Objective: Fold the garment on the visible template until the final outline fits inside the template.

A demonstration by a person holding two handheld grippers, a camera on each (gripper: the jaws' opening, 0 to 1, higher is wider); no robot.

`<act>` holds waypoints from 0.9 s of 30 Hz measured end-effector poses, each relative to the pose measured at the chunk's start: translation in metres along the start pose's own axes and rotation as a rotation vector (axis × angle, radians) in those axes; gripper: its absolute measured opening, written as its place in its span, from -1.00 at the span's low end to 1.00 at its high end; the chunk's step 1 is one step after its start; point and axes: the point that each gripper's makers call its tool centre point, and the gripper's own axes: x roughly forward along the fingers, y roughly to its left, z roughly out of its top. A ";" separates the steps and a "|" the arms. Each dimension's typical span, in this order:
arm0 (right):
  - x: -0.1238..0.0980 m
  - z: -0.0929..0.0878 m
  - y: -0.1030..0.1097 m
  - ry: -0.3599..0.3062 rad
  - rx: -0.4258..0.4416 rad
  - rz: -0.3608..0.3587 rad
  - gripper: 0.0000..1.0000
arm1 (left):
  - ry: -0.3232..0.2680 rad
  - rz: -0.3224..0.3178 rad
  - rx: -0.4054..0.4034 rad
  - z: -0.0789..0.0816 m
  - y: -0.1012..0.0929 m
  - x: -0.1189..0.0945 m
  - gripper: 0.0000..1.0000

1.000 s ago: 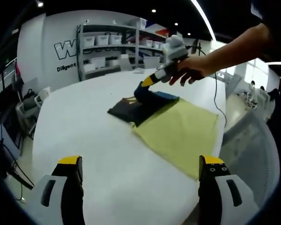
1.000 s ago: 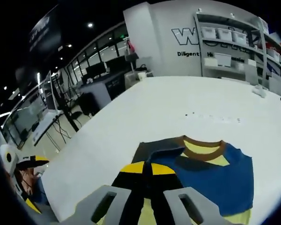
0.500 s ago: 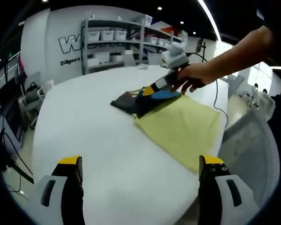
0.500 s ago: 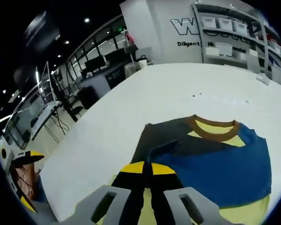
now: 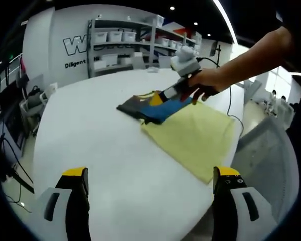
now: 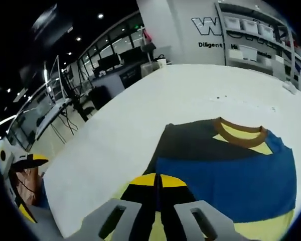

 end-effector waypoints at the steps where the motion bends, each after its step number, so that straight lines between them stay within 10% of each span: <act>1: -0.001 0.000 -0.001 -0.004 -0.036 -0.005 -1.00 | -0.001 -0.001 0.001 0.000 0.000 0.000 0.98; 27: -0.071 0.038 -0.048 -0.179 -0.173 -0.012 0.08 | 0.013 -0.056 0.024 0.019 -0.021 0.030 0.98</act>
